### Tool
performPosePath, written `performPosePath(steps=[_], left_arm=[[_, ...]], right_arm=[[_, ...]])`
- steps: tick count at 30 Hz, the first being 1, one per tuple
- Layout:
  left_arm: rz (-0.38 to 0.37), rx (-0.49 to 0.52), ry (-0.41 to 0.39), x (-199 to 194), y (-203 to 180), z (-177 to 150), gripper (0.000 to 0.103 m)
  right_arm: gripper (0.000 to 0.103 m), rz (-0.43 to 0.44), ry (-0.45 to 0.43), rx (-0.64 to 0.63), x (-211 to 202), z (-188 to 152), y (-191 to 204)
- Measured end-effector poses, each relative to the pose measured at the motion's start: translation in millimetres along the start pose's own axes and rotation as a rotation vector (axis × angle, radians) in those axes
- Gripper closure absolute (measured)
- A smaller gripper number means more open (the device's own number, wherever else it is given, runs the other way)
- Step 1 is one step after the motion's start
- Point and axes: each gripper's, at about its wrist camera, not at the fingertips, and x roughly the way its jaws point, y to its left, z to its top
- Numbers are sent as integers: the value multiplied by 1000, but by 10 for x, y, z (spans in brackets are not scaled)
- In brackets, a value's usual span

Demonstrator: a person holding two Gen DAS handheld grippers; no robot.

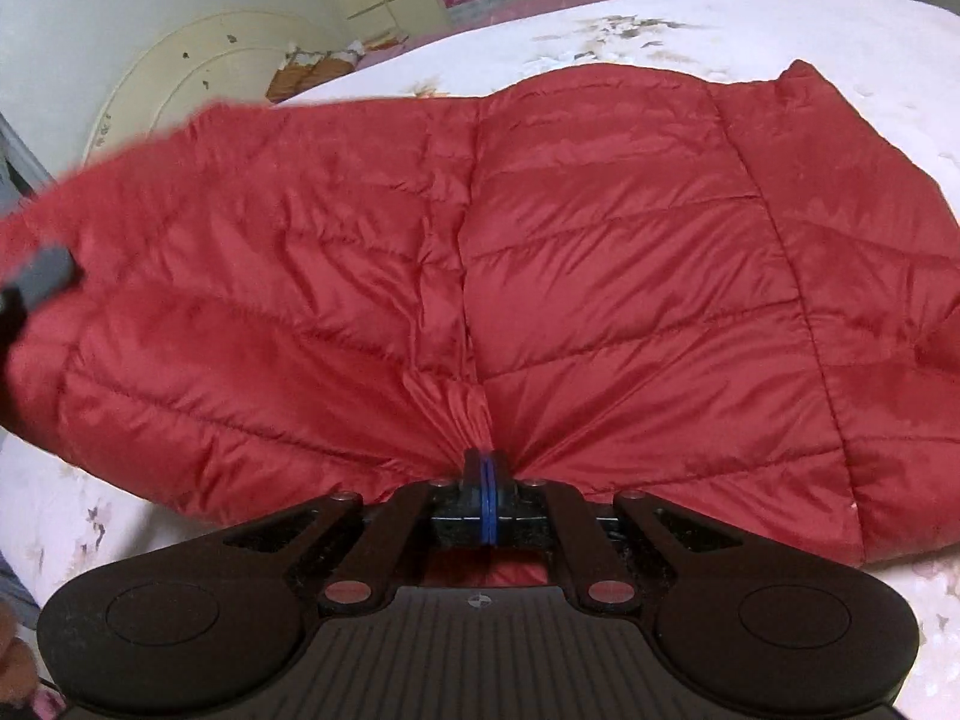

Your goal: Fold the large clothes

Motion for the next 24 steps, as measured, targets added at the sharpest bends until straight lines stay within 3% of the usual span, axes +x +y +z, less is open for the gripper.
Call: performPosePath(steps=[3, 5, 9, 12, 15, 18, 21, 22, 23, 24], left_arm=[[-20, 74, -5, 78, -349, 25, 82], [-33, 119, 0, 162, -578, 36, 82], [-57, 205, 24, 392, -1019, -14, 82], [-85, 273, 68, 643, -1348, -140, 82], [-120, 321, 136, 982, -1637, -316, 82], [-154, 337, 254, 1387, -1864, -543, 82], [-185, 328, 404, 1753, -1970, -792, 71], [-190, 303, 429, 1809, -1971, -850, 64], [-213, 276, 447, 1826, -1964, -876, 46], [-247, 248, 461, 1801, -1961, -894, 37]], right_arm=[[100, 55, -4, 56, -77, 27, -152], [100, 77, -63, 92, -274, 38, -284], [100, 43, -182, 124, -746, 74, -658], [100, 30, -223, 184, -998, 93, -1022], [100, 22, -248, 242, -1148, 78, -1350], [100, 8, -260, 294, -1255, 51, -1611], [100, -25, -275, 343, -1355, 72, -1837], [96, -36, -274, 348, -1374, 75, -1883], [62, -69, -273, 347, -1406, 85, -1919], [28, -89, -308, 340, -1468, 104, -1950]])
